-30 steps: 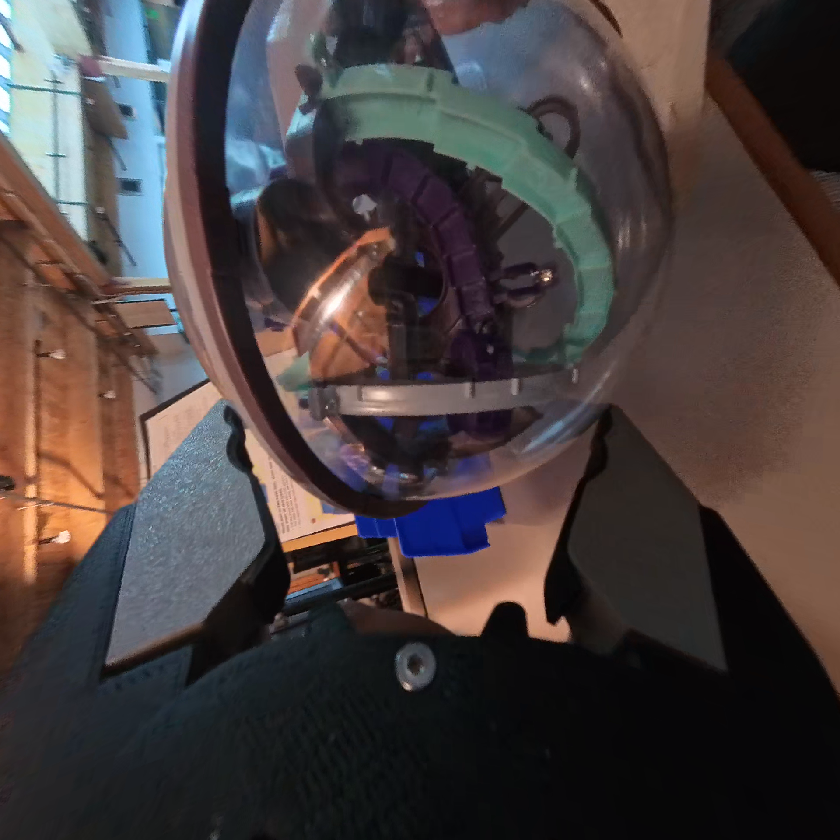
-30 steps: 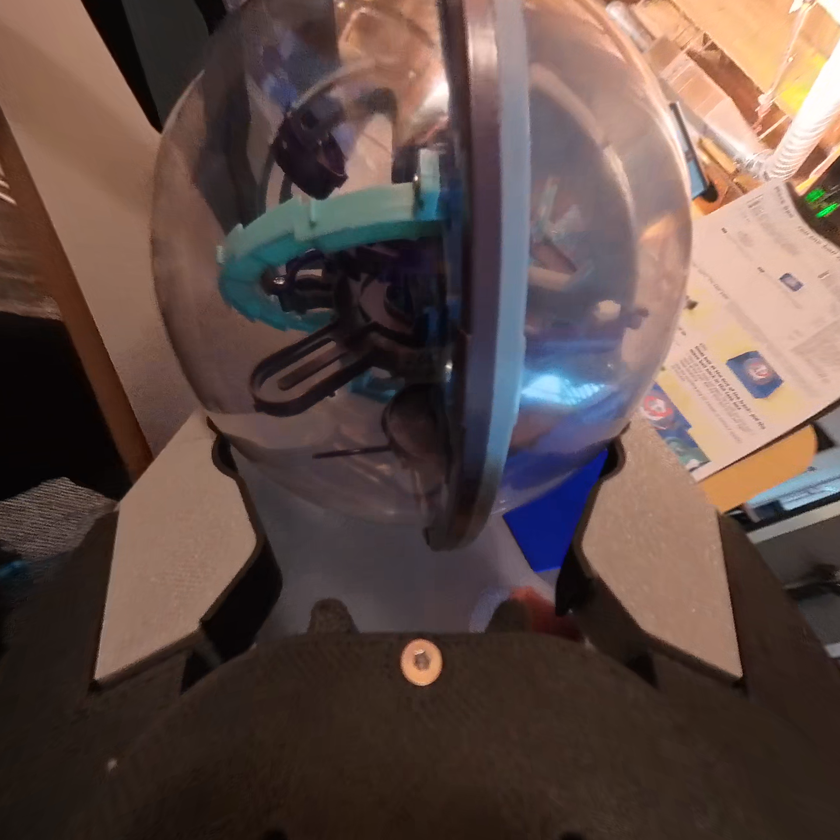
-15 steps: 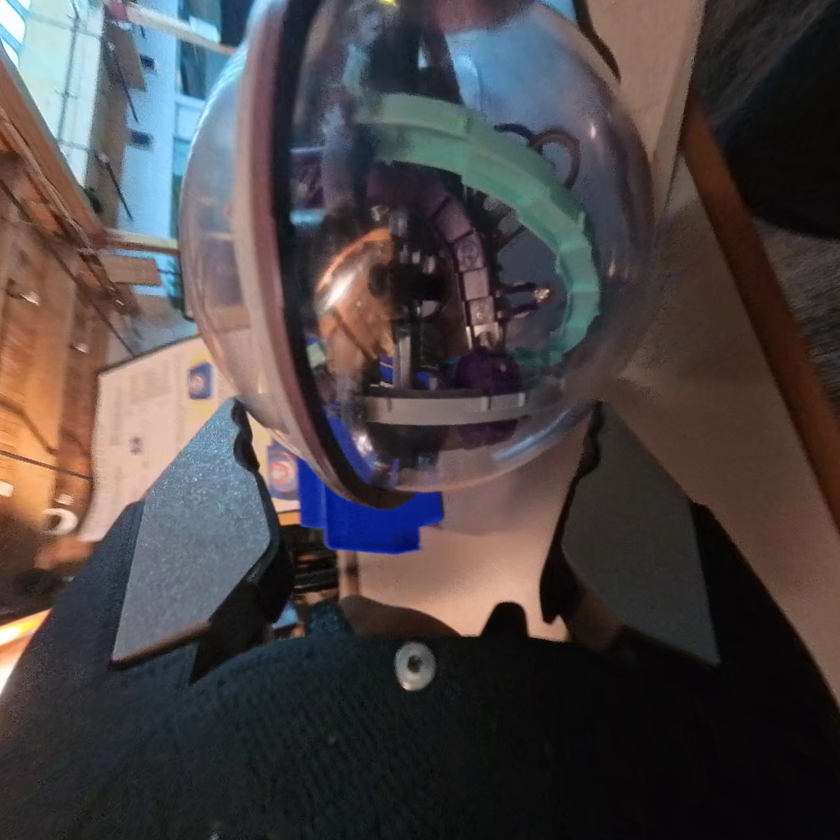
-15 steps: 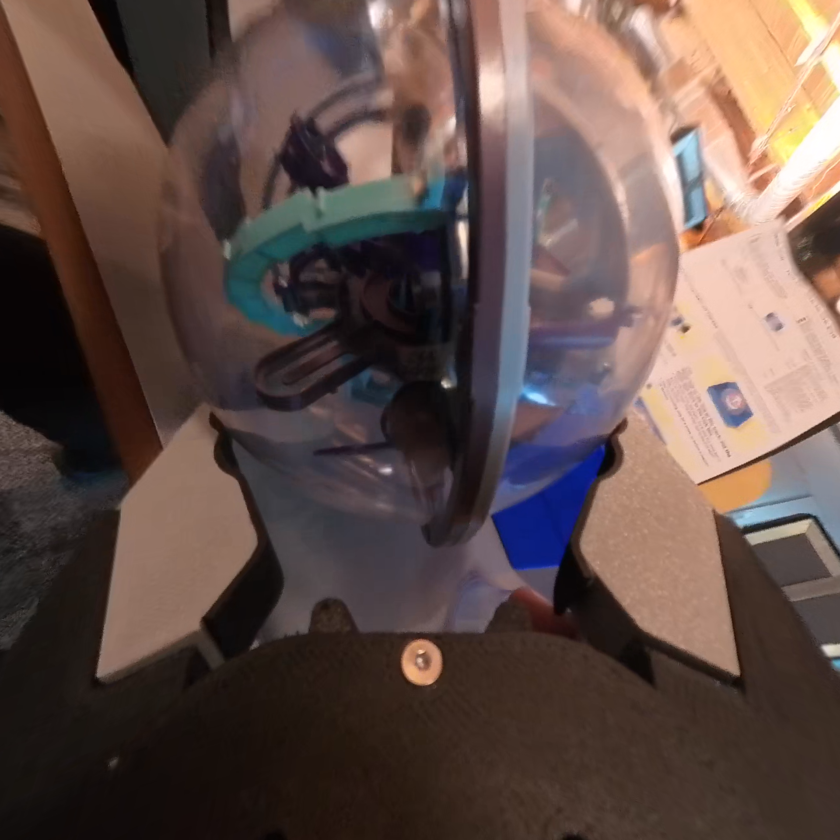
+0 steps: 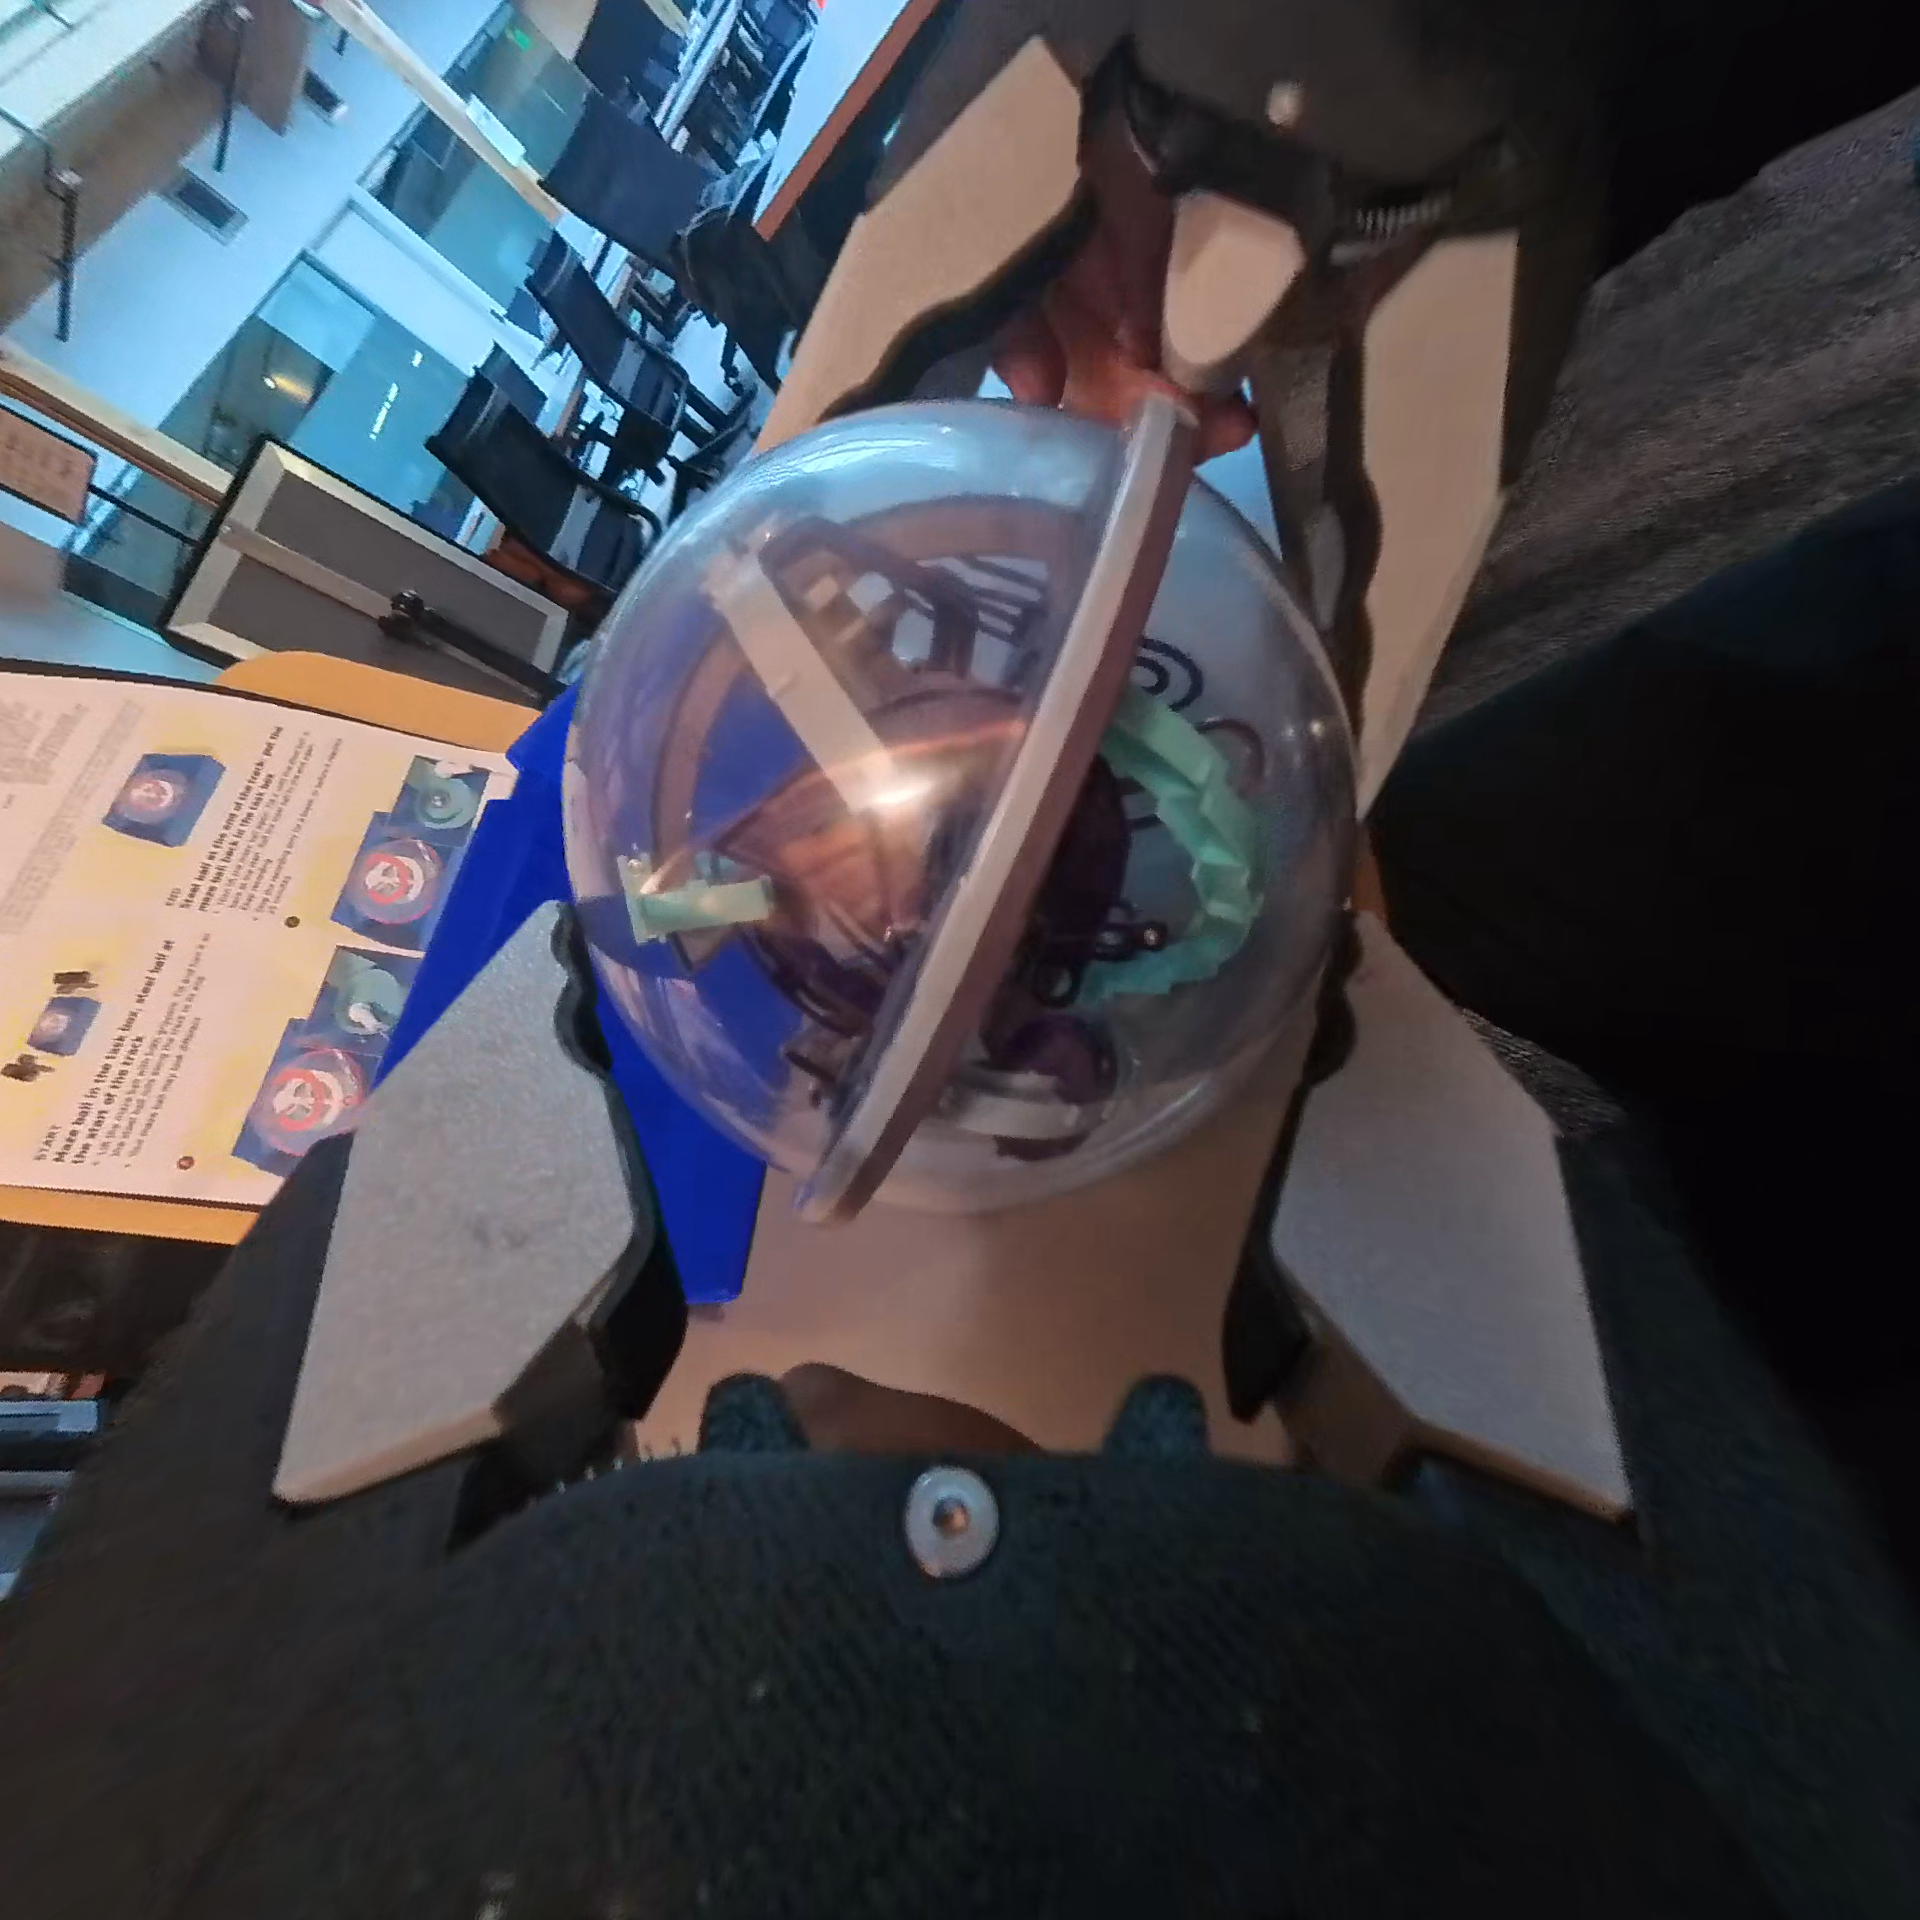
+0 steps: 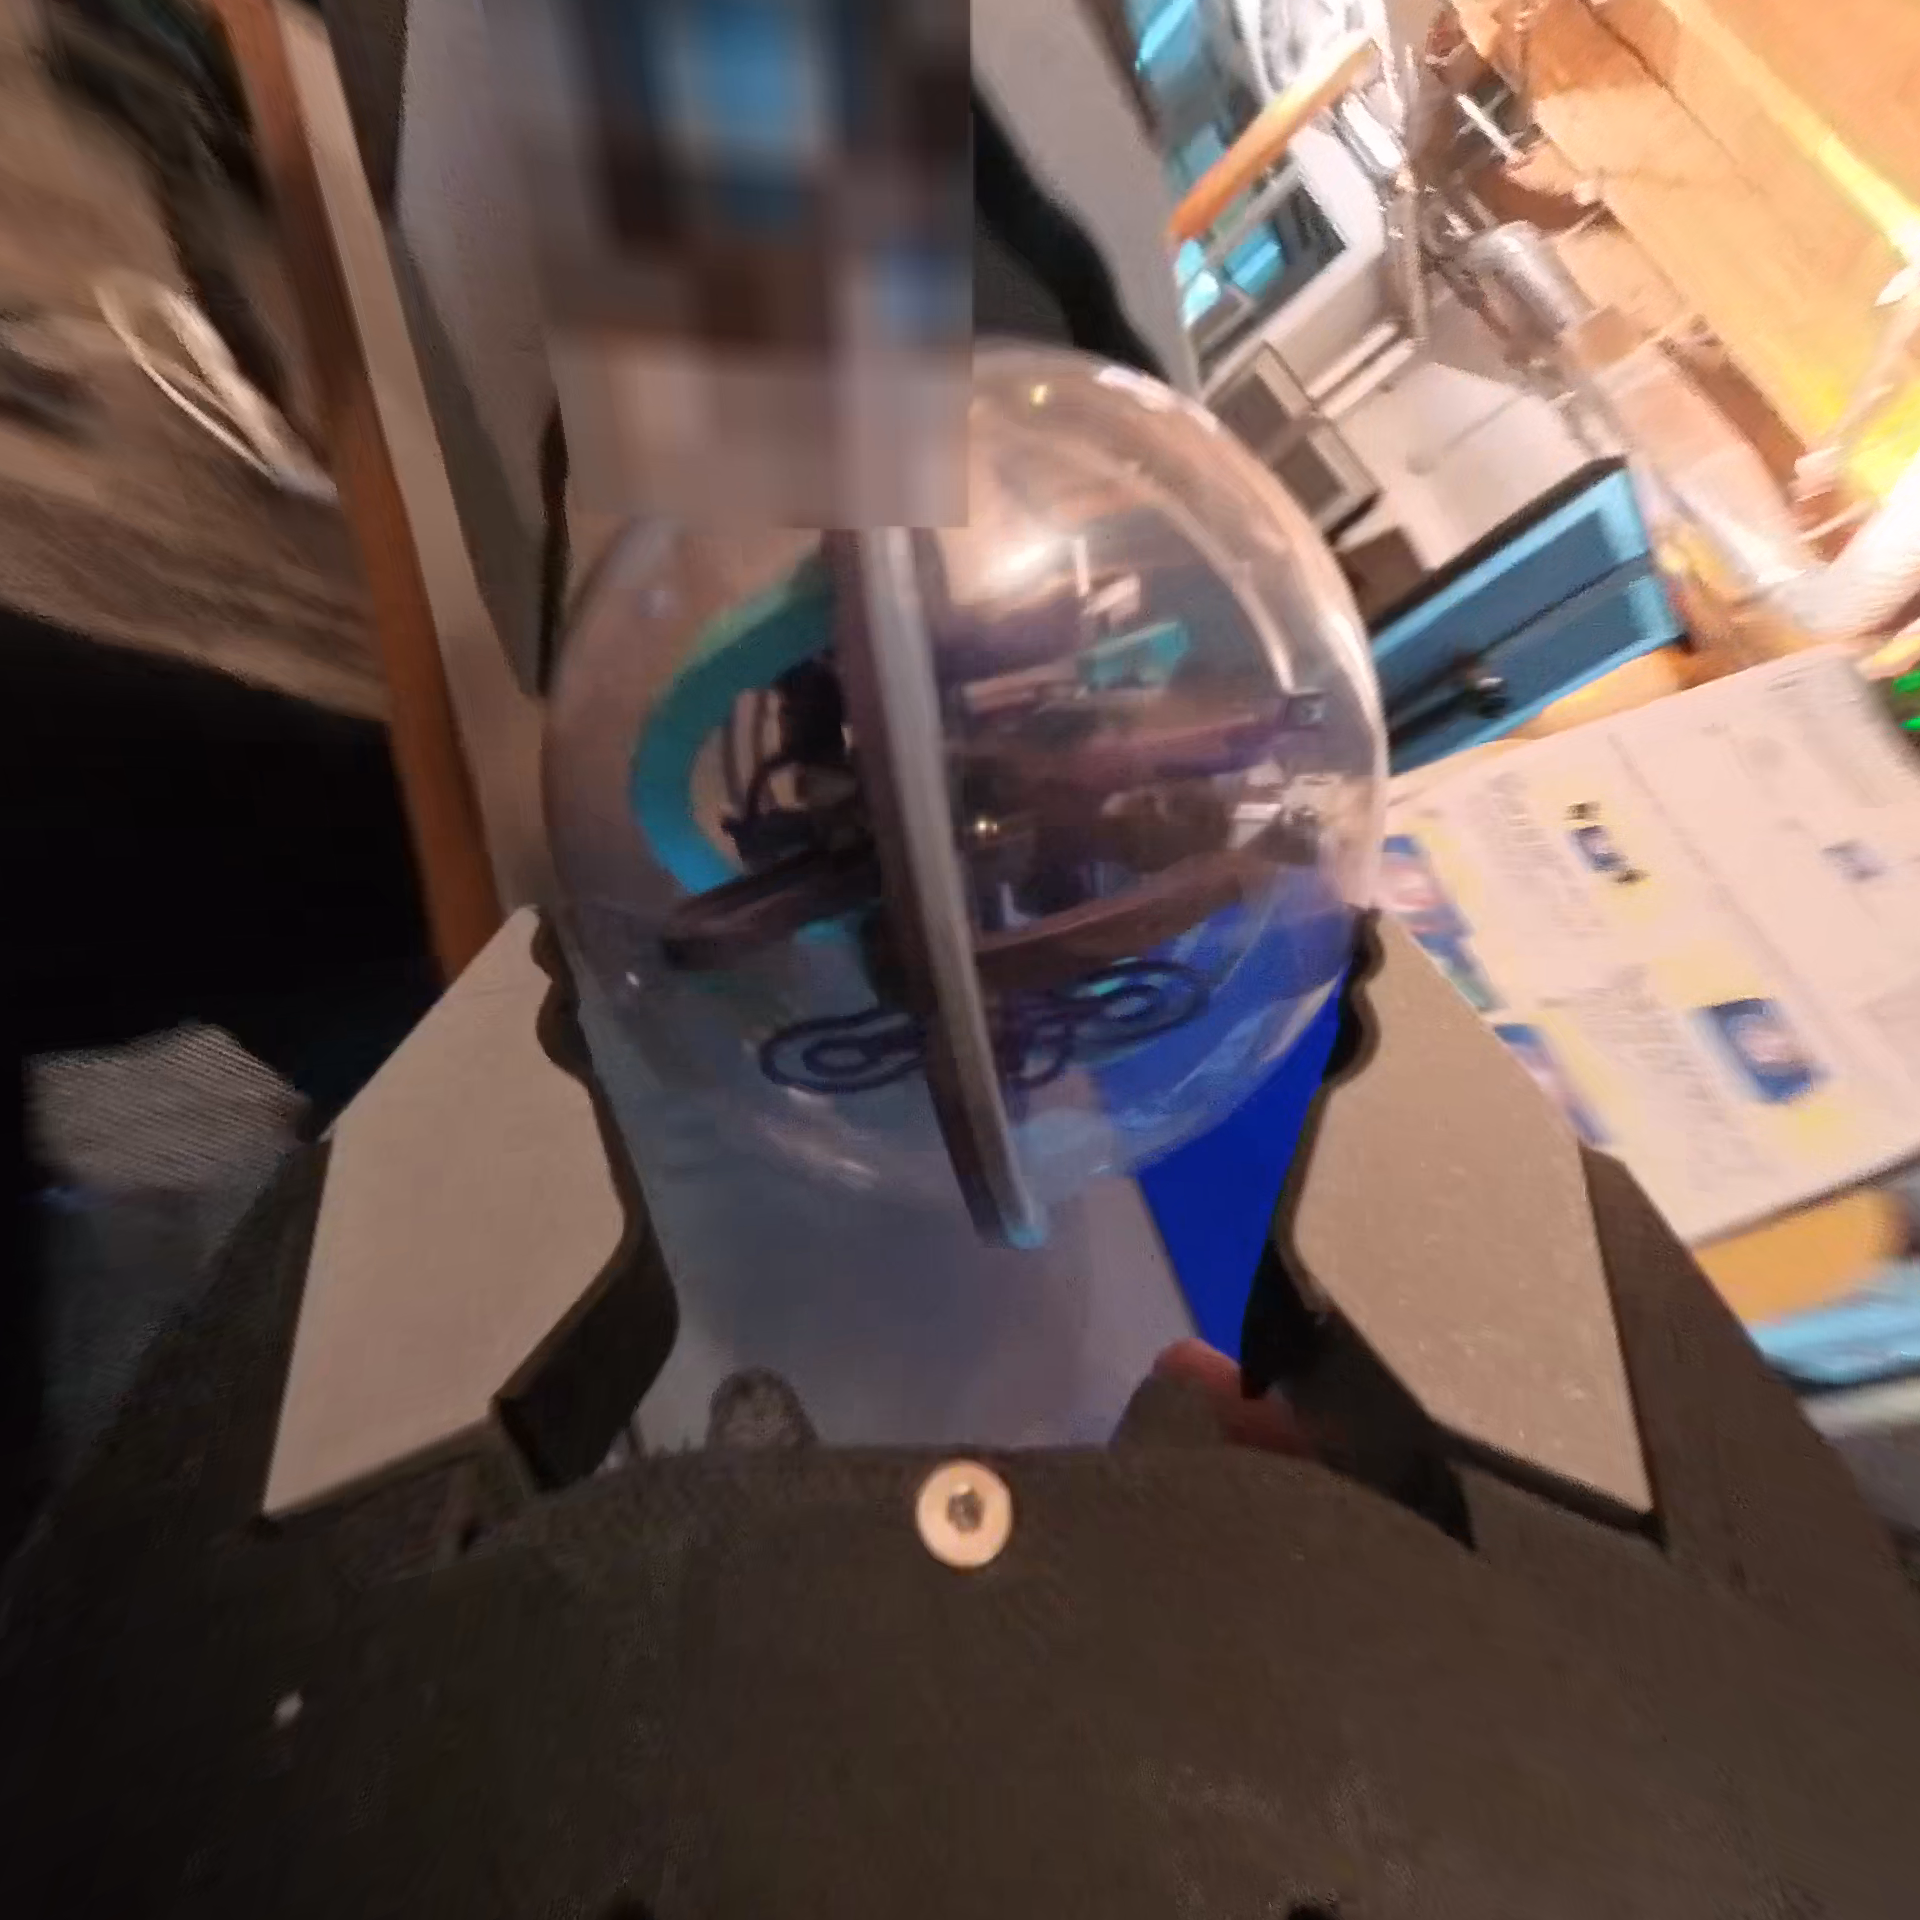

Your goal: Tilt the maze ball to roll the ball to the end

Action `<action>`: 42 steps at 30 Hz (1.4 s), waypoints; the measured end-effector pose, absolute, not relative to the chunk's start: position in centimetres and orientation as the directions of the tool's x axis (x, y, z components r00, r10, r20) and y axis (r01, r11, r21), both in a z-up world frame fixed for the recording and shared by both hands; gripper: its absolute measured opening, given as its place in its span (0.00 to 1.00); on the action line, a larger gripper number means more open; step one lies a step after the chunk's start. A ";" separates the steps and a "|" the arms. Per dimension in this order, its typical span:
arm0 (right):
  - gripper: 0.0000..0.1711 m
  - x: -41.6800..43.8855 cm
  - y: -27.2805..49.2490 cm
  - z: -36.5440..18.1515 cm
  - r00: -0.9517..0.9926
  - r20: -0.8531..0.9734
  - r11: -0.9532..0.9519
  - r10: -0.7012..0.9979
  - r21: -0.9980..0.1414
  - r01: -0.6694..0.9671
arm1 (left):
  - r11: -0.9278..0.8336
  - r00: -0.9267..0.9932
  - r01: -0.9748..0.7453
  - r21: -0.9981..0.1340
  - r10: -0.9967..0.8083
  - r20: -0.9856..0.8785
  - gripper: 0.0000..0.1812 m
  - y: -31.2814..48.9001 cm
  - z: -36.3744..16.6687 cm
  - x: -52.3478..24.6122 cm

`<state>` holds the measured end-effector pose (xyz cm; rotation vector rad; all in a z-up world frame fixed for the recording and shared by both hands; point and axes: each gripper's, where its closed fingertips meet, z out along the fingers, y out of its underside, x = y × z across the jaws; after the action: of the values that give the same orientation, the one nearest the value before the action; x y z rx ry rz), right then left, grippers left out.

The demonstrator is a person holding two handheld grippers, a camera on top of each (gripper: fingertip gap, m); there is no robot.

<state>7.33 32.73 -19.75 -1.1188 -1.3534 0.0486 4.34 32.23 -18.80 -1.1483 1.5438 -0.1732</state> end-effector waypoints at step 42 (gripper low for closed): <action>0.77 8.8 31.2 -22.3 0.334 -0.429 -0.498 0.839 -0.853 0.153 | -0.139 0.122 -0.429 -0.892 -0.988 0.095 0.66 31.6 -22.1 2.8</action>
<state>8.76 31.15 -22.35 -1.8732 -0.8736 1.1967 2.77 31.61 -22.08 -1.6748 1.3954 -0.9743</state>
